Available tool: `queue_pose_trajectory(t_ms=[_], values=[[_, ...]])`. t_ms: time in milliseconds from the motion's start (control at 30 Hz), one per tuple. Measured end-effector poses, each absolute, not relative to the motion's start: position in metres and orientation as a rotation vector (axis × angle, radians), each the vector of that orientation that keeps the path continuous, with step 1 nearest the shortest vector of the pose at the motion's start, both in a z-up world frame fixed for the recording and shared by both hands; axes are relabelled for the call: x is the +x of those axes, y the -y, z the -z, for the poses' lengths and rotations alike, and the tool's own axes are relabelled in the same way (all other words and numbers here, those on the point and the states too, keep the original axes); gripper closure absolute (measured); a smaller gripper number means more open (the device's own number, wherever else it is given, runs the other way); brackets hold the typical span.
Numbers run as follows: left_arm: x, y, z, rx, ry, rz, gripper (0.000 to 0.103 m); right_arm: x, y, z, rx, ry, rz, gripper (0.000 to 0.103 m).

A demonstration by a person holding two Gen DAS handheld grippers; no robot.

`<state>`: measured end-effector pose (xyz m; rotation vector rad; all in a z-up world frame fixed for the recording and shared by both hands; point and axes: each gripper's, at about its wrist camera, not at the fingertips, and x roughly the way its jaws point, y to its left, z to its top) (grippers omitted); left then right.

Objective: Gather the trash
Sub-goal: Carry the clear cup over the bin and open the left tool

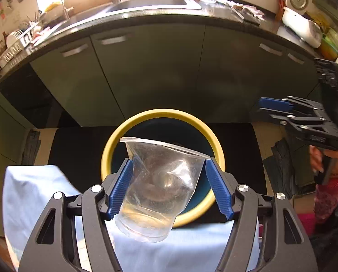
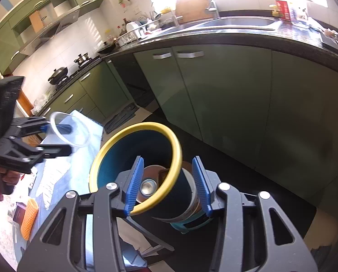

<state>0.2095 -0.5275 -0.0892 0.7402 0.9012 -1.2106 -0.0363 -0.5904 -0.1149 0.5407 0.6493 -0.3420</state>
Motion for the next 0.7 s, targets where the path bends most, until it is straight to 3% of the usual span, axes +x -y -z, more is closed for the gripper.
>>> queue_pose_trajectory(t_ms=[267,467,700], values=[[0.225,0.549,0.128,0.746,-0.972,1.142,0.027,-0.036,0.598,0.120,0.542,-0.665,0.363,0.053],[0.218,0.500,0.074,0.634,-0.905,1.101,0.019,-0.027,0.588,0.121,0.528,-0.678,0.329,0.052],[0.193,0.371,-0.005,0.461,-0.780,0.962,0.012,-0.005,0.554,0.119,0.479,-0.711,0.242,0.052]])
